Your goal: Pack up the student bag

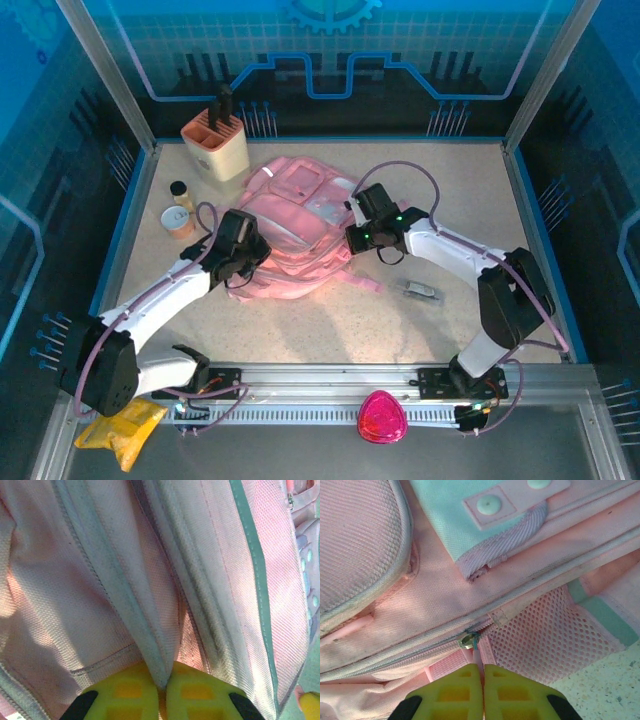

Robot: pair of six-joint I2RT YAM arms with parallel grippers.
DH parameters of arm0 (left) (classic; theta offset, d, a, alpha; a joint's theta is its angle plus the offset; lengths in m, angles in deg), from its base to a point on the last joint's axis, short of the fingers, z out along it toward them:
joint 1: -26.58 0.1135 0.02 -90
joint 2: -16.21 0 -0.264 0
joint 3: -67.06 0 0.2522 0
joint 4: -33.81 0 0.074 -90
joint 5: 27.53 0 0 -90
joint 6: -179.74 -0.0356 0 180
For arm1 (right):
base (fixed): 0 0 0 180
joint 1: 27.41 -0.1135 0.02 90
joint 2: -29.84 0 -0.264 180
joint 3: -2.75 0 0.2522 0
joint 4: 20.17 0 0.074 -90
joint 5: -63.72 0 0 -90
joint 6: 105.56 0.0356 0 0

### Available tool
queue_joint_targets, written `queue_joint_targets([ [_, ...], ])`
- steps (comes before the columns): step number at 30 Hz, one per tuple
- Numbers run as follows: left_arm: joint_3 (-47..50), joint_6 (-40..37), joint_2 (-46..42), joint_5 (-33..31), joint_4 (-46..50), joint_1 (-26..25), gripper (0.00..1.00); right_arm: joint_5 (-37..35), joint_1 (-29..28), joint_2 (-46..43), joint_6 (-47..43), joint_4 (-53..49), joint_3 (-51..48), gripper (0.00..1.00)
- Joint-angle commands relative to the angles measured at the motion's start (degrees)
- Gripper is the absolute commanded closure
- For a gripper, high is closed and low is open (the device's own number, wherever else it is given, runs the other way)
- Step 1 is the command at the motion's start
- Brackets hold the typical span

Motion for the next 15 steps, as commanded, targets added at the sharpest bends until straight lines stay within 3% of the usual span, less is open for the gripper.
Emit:
queue_joint_targets([
  [1,-2.3,-2.73,-1.65,-6.46,3.64,1.52,0.91,-4.29,0.9,1.09,-1.2,-2.07,2.36,0.9],
  [6,-2.99,-3.46,-2.11,-5.49,4.9,1.47,0.82,-1.73,1.03,0.36,-1.54,-2.73,2.71,0.88],
  [8,-2.58,-3.29,-2.89,-5.2,4.71,1.19,0.77,0.82,0.91,-0.92,-1.54,-2.88,2.63,0.77],
  [15,-0.96,-2.22,-5.64,-7.87,5.68,-3.41,0.45,12.59,2.86,-5.22,3.23,-2.8,-0.22,0.58],
])
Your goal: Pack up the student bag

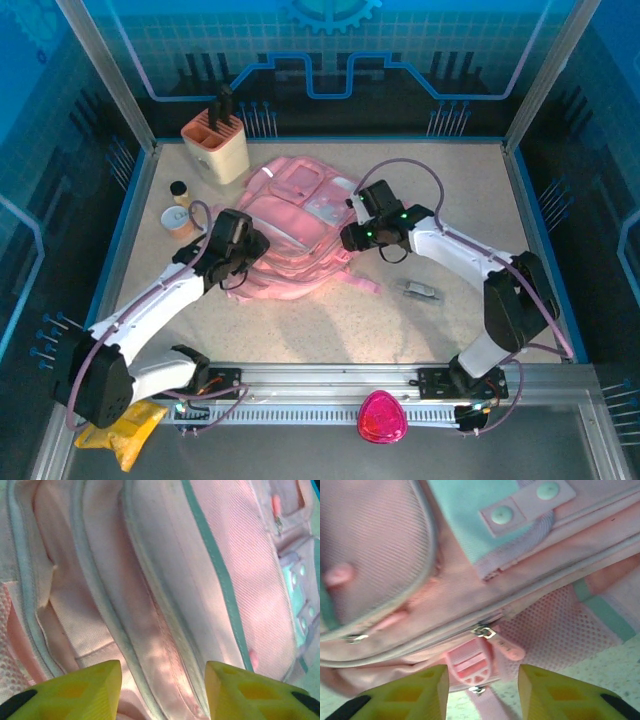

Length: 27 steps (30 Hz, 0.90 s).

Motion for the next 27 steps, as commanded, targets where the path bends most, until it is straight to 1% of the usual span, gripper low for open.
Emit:
queue_joint_targets([
  [1,-0.39,-0.23,-1.37,-3.65,2.2,-3.25,0.44,8.32,1.96,-2.55,3.53,-0.63,-1.2,0.57],
  [4,-1.78,0.72,-1.12,-8.9,4.16,-8.11,0.39,13.03,2.09,-2.59,6.52,1.55,-2.13,0.49],
  [6,-2.78,2.48,-0.74,-13.12,5.47,-11.89,0.34,15.55,2.13,-1.71,9.05,3.46,-1.98,0.47],
  [8,-3.31,3.24,0.38,-15.32,5.38,-14.63,0.29,17.44,2.15,0.54,10.63,3.9,-0.31,0.45],
  [11,-4.84,4.34,3.12,-18.81,6.5,-18.26,0.25,18.63,1.76,4.12,11.97,2.35,3.43,0.45],
  [15,-7.02,7.0,5.82,-24.51,9.24,-23.0,0.18,17.69,0.6,7.46,13.03,1.61,6.62,0.44],
  [18,-7.54,7.83,7.19,-25.98,9.04,-24.56,0.14,15.19,0.61,10.62,12.23,-0.78,10.16,0.44],
  [22,-8.52,7.64,8.49,-26.06,9.06,-25.4,0.07,12.6,0.48,13.2,11.21,-0.47,13.61,0.44],
  [24,-9.18,7.47,9.09,-26.74,9.53,-25.95,0.01,12.45,0.57,16.78,9.89,-4.14,17.98,0.47],
  [27,-9.66,7.41,10.06,-27.0,9.56,-26.5,0.01,12.94,0.38,19.17,9.84,-3.56,19.36,0.49],
])
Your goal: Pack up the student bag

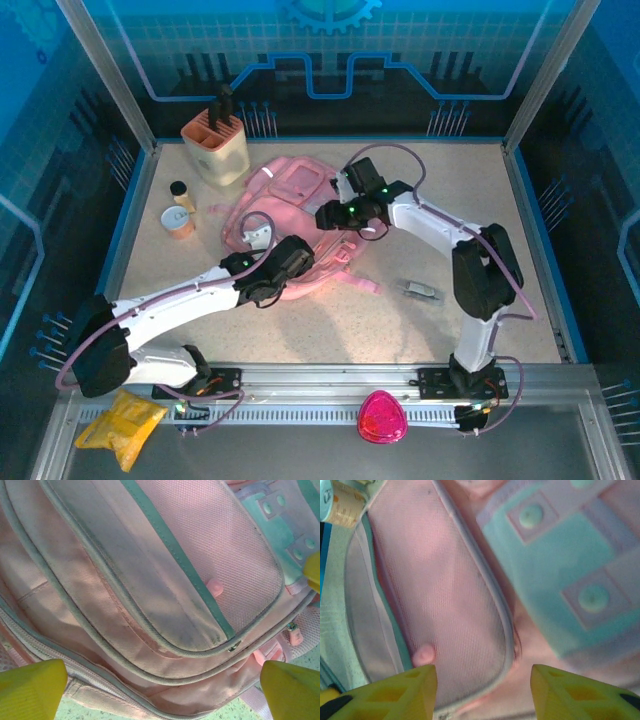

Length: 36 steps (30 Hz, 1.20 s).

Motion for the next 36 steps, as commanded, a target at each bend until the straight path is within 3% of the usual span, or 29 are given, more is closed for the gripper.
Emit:
queue_joint_targets([
  [1,-2.08,0.62,1.17,-2.41,1.7,-0.82,0.01,-1.24,-0.86,2.7,-0.97,-2.49,1.78,0.49],
  [5,-2.27,0.59,1.87,-2.47,1.37,-1.31,0.01,-1.7,-1.08,6.31,-2.15,-3.75,4.61,0.54],
  [10,-2.5,2.21,2.69,-1.62,2.32,-1.66,0.01,1.31,-1.24,6.98,-1.69,-1.79,4.66,0.72],
  [16,0.49,5.31,2.3,1.94,-4.24,-2.65,0.01,6.1,-2.14,3.22,2.69,4.09,0.14,0.99],
  [24,-1.48,17.71,6.62,-1.63,1.73,-5.77,0.01,9.38,-4.26,-5.03,13.65,16.04,-7.48,1.0],
  [34,-0.71,24.49,6.82,-4.18,1.35,-5.79,0.01,11.31,-5.36,-8.4,23.56,26.85,-13.79,1.0],
  [36,-1.98,26.1,7.28,-5.95,4.86,-5.67,0.01,11.44,-5.38,-8.52,24.55,27.96,-14.44,1.0],
])
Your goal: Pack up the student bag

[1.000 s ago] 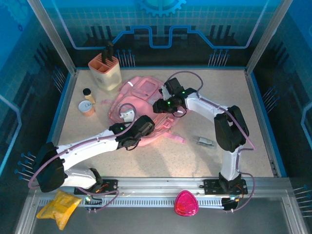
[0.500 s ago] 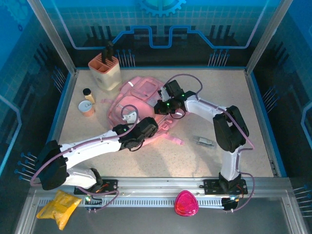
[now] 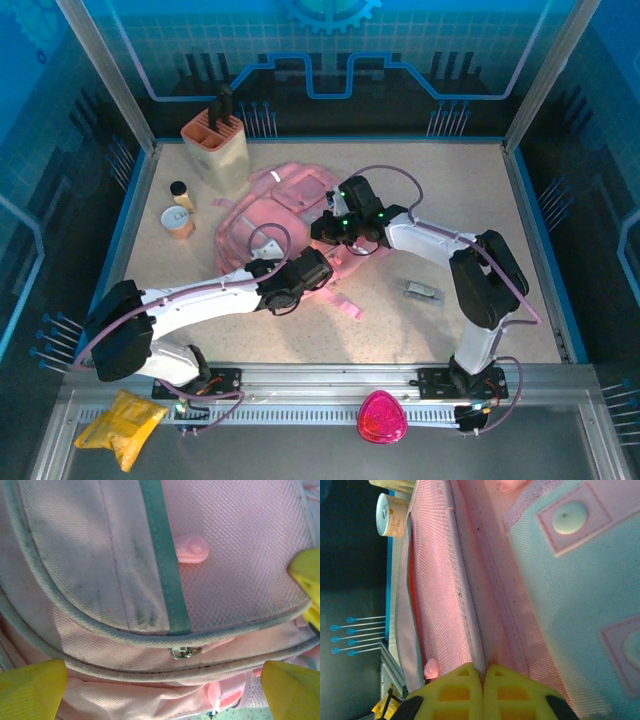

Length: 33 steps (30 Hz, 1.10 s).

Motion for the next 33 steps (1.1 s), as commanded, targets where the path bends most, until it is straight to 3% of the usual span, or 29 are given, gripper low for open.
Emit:
queue_joint_targets([
  [1,-1.96,4.69,0.69,-4.72,6.12,0.05,0.01,4.59,-1.51,-3.54,4.06,7.8,-0.06,1.0],
  [8,-2.44,5.02,2.71,-3.3,6.39,2.87,0.01,3.77,-1.64,-4.02,5.48,9.55,-1.08,1.0],
  [16,-2.91,0.31,4.57,-2.35,2.1,5.31,0.01,3.27,-1.62,-3.84,5.3,10.0,-1.02,1.0],
  [23,-2.67,4.52,4.28,-5.05,11.99,6.27,0.01,2.71,-0.68,-4.59,4.45,9.69,-1.35,1.0],
  [33,1.49,-2.63,-3.03,-2.68,13.25,5.23,0.24,2.28,-0.37,-4.23,3.64,9.03,-0.85,1.0],
])
